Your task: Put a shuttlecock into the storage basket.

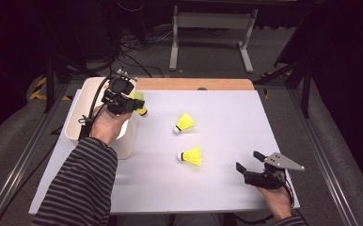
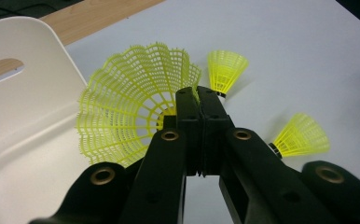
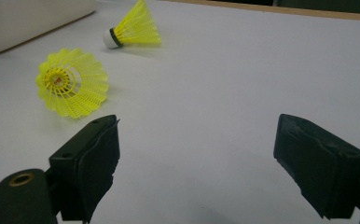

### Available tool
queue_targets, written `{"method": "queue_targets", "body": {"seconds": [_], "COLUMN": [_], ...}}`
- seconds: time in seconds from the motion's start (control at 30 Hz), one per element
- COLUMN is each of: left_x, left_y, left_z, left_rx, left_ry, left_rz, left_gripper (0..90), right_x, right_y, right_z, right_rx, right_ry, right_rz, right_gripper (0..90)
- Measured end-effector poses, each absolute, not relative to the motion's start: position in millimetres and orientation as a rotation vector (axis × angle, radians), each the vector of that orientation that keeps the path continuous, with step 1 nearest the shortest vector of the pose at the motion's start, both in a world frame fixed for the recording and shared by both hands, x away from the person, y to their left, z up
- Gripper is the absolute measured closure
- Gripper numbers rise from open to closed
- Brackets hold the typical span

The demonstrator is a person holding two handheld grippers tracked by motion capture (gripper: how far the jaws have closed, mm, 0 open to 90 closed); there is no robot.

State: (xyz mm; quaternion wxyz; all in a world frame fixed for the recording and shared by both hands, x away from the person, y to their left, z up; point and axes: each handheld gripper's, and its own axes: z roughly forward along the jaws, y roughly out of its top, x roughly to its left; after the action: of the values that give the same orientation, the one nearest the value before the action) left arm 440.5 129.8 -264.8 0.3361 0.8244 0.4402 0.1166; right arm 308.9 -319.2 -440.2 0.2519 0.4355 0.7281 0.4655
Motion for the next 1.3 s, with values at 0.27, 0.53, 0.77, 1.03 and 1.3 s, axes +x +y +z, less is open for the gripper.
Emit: {"method": "queue_targets", "body": {"seconds": [0.27, 0.53, 0.77, 1.03, 1.3], "left_x": [440.6, 439.3, 438.2, 437.1, 437.9], "left_y": [136.9, 143.9, 152.1, 163.5, 171.0], "left_z": [-261.2, -256.3, -253.1, -251.4, -253.9], "left_rx": [2.135, 2.121, 2.111, 2.088, 2.079], "left_ry": [1.161, 1.176, 1.190, 1.215, 1.241], "left_rz": [0.318, 0.335, 0.355, 0.366, 0.374], "left_gripper": [89.4, 89.4, 89.4, 89.4, 89.4], "right_x": [309.1, 308.9, 309.1, 309.2, 309.2], "right_y": [-319.1, -319.0, -319.2, -318.9, -318.8], "right_z": [-440.4, -440.5, -440.4, -440.6, -440.6], "right_rx": [1.186, 1.186, 1.186, 1.185, 1.186], "right_ry": [1.983, 1.984, 1.983, 1.984, 1.985], "right_rz": [1.264, 1.263, 1.264, 1.262, 1.261], "right_gripper": [14.6, 14.6, 14.6, 14.6, 14.6]}}
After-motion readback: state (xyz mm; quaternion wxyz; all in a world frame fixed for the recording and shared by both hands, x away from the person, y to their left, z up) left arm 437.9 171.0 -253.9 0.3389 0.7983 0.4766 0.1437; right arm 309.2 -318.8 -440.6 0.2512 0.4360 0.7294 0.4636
